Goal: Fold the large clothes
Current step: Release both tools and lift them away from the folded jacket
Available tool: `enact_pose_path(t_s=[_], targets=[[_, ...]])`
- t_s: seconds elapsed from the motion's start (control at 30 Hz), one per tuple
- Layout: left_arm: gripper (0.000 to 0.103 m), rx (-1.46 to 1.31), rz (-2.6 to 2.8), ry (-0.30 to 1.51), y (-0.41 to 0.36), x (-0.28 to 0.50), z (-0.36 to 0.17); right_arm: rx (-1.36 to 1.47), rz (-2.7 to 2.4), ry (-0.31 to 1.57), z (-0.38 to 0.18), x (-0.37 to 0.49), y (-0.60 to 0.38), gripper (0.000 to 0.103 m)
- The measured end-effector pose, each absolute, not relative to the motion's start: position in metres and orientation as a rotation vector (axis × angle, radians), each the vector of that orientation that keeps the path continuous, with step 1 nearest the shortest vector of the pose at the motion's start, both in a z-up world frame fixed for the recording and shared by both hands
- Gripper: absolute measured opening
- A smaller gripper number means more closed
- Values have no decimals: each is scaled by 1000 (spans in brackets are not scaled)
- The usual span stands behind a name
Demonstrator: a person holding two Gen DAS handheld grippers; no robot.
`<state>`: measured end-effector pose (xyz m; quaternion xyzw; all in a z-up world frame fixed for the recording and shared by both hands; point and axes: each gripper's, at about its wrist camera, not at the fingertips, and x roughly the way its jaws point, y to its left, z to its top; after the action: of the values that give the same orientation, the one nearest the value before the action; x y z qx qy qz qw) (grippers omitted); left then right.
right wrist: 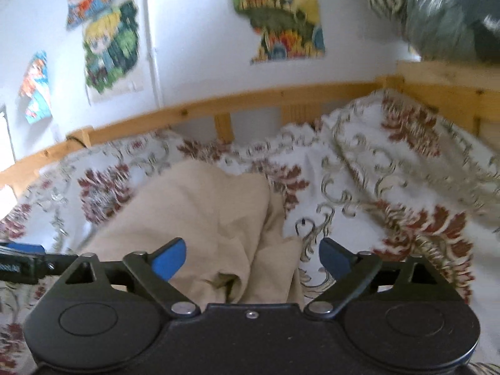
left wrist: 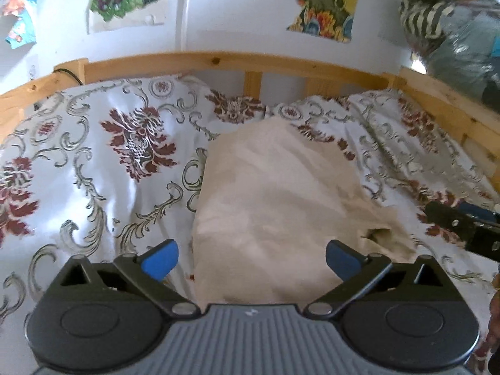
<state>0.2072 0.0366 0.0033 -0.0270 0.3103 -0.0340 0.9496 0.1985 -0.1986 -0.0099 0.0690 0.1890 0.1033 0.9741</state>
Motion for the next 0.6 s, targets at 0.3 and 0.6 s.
enact_pose_path(t_s=[0.3, 0.6], targets=[[102, -40, -37, 508, 48, 128, 50, 128, 194, 250, 38, 113, -208, 102], [102, -56, -24, 467, 61, 62, 61, 102, 202, 204, 51, 34, -199, 102]])
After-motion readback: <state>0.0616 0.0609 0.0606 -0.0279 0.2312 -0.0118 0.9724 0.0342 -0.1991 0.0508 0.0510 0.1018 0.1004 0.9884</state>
